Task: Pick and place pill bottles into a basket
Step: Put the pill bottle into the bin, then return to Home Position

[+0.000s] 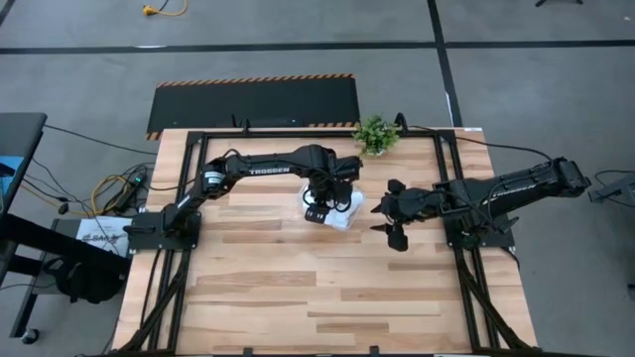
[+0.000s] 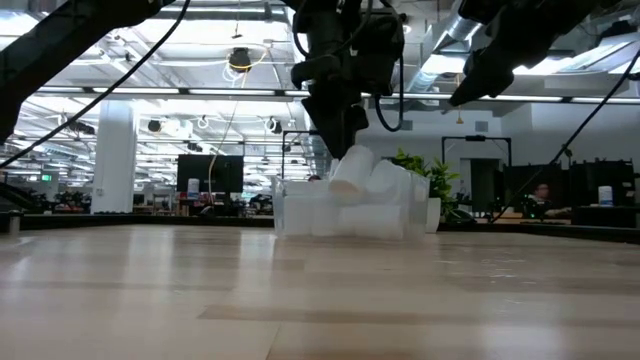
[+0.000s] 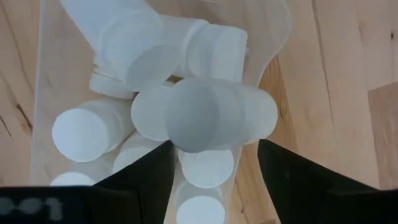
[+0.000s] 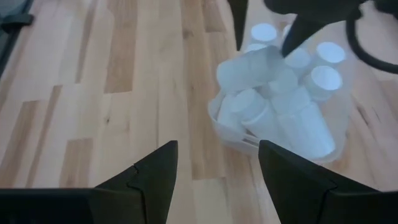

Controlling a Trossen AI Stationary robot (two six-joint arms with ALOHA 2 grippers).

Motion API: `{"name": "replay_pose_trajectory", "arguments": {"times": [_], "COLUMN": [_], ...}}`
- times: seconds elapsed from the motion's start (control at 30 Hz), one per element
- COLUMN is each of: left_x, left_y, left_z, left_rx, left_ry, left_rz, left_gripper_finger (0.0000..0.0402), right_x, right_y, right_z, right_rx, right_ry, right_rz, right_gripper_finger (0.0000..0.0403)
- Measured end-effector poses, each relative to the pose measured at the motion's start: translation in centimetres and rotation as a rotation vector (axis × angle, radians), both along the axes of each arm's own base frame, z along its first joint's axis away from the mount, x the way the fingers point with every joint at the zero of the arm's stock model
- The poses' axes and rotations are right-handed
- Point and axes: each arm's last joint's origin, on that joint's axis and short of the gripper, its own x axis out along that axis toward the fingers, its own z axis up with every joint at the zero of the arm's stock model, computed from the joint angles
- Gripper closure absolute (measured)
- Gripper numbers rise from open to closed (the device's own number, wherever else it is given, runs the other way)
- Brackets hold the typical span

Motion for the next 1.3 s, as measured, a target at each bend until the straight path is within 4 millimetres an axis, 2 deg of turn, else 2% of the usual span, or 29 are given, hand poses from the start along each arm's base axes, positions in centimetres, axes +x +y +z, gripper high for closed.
{"name": "replay_pose_trajectory", "arguments": {"times": [0.47, 0.73, 0.8, 0.93, 1.03, 1.17, 1.3], "left_x": [-0.1, -0.5, -0.8, -1.5, -2.6, -5.3, -8.0], "left_y": [0.1, 0.0, -0.2, -0.2, -0.1, -0.6, -2.2], "left_z": [0.0, 0.0, 0.5, 3.3, 6.3, 11.1, 15.1], "left_rx": [0.042, 0.101, 0.121, 0.16, 0.147, 0.057, -0.094], "left_ry": [0.017, 0.062, 0.08, 0.044, -0.027, -0.159, -0.315], "left_rz": [-0.001, -0.038, -0.048, 0.0, 0.077, 0.15, 0.138], "left_gripper_finger": [0.0127, 0.0122, 0.0122, 0.0122, 0.0122, 0.0122, 0.0122], "right_x": [0.0, 0.0, 0.0, 0.0, 0.0, 0.0, 0.0], "right_y": [0.0, 0.0, 0.0, 0.0, 0.0, 0.0, 0.0], "right_z": [0.0, 0.0, 0.0, 0.0, 0.0, 0.0, 0.0], "right_rx": [0.007, 0.007, 0.006, -0.003, -0.03, -0.042, -0.042], "right_ry": [0.001, 0.001, 0.001, 0.0, 0.0, -0.001, -0.002], "right_rz": [0.007, 0.007, 0.007, 0.0, 0.022, 0.034, 0.033], "right_gripper_finger": [0.0184, 0.0184, 0.0184, 0.0184, 0.0184, 0.0184, 0.0184]}}
